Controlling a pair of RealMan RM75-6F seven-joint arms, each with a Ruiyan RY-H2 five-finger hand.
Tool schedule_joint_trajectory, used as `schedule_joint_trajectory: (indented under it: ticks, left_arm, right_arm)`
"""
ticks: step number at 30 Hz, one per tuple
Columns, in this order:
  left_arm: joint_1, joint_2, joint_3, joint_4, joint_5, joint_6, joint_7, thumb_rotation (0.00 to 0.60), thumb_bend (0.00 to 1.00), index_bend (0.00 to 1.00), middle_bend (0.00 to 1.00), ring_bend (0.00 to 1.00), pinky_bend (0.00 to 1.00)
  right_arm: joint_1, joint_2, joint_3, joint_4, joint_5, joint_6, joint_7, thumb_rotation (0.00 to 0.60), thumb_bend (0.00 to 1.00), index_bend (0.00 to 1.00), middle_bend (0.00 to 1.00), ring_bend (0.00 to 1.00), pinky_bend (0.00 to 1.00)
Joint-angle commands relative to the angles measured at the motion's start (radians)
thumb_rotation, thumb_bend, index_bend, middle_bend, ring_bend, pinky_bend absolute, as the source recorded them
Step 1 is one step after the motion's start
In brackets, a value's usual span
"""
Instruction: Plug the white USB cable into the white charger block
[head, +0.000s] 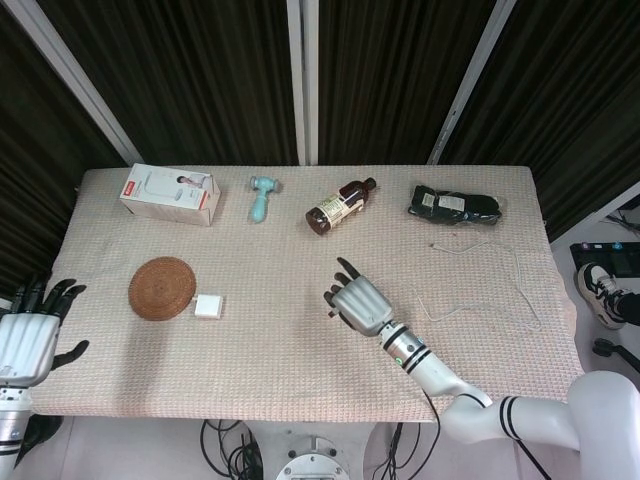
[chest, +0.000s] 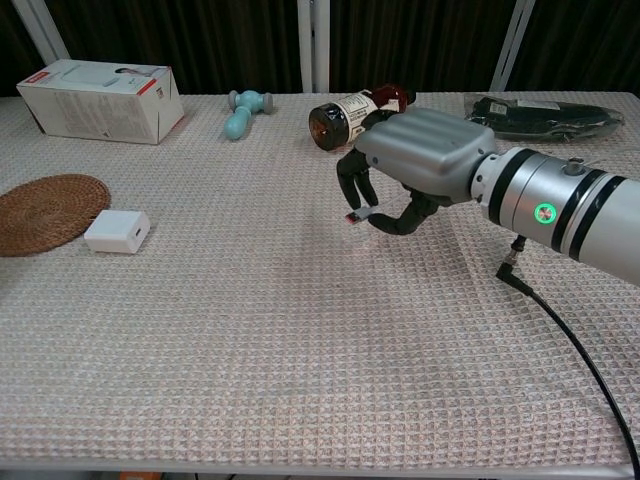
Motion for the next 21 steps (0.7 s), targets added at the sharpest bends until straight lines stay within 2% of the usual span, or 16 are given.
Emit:
schedule_joint_trajectory:
  ticks: [1,6,11,16,21]
  left_arm:
    - [-0.079,-0.01,-0.025,-0.02,0.002,-0.095,0.004,0.6,0.12,0.21,0.15,0.0,0.0]
    - [-0.2,-0.069,-0.055,-0.022,-0.042,-0.26,0.027,0.6,0.12,0.21,0.15,0.0,0.0]
    - [-0.309,-0.184,-0.076,0.046,-0.14,-0.419,0.035,0.6,0.12,0.21,0.15,0.0,0.0]
    - [-0.375,-0.29,-0.081,0.119,-0.216,-0.502,0.06,0.6,0.12,0.23,0.17,0.02,0.0]
    - [-0.414,-0.365,-0.085,0.181,-0.302,-0.54,0.097,0.6,0.15,0.26,0.21,0.04,0.03]
  right_arm:
    - [-0.017,0.026,0.02,-0.023,-0.001,0.027,0.004,0.6,0.35,0.62,0.52,0.26,0.08]
    - [-0.035,0.067,0.056,-0.049,0.017,0.064,-0.007,0.6,0.35,0.62,0.52,0.26,0.08]
    - [-0.047,0.12,0.096,-0.085,0.041,0.088,-0.011,0.6,0.35,0.62,0.52,0.26,0.08]
    - [-0.057,0.17,0.111,-0.122,0.06,0.094,-0.031,0.6,0.35,0.62,0.51,0.26,0.08]
    - [-0.067,0.197,0.11,-0.138,0.071,0.09,-0.035,0.6,0.35,0.62,0.51,0.26,0.08]
